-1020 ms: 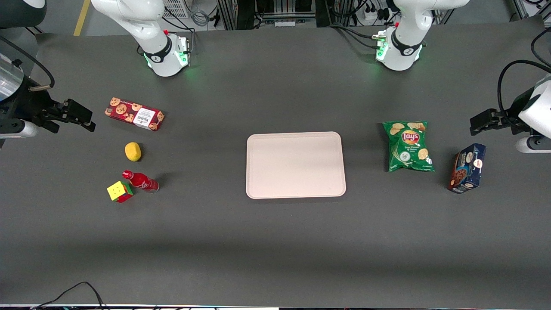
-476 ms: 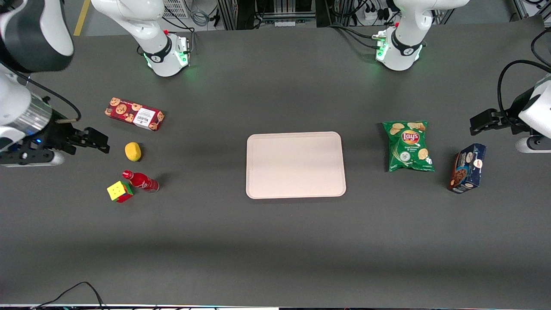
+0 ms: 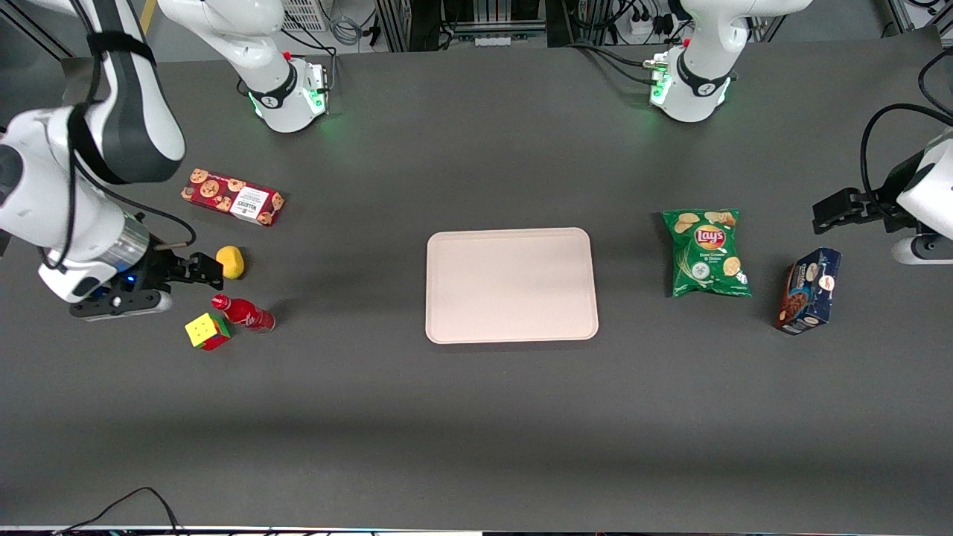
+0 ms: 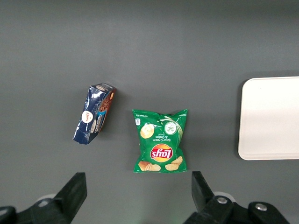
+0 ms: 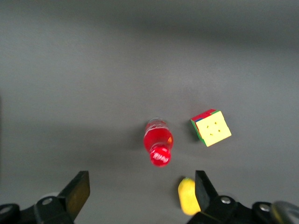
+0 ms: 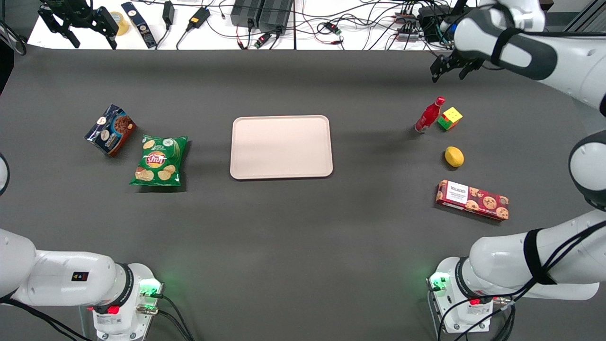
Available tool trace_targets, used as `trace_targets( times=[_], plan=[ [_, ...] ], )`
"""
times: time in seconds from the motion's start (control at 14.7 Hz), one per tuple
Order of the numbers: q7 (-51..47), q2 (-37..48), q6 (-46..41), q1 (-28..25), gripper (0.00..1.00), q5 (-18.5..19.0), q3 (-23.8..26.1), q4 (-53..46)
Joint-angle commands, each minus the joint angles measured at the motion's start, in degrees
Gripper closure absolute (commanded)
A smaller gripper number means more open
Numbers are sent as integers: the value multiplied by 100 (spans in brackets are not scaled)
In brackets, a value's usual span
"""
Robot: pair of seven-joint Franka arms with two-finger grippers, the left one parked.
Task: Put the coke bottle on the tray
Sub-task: 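Lower the right gripper around the red bottle and close it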
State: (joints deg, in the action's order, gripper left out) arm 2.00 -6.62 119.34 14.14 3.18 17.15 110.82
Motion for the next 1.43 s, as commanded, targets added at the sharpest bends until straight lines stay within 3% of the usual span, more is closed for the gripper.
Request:
trace_targets(
  times=[0.0,0.14,0.82,1.02,1.22,1.36],
  plan=[
    [248,-523,536,28,0,217,-62,133],
    [248,-761,782,45,0,367,-71,185],
    [459,-894,1170,204,1,367,-106,607],
    [450,-894,1170,186,16,367,-98,616],
    [441,-876,1153,168,22,367,-98,616],
    [441,-876,1135,160,36,367,-98,616]
  ],
)
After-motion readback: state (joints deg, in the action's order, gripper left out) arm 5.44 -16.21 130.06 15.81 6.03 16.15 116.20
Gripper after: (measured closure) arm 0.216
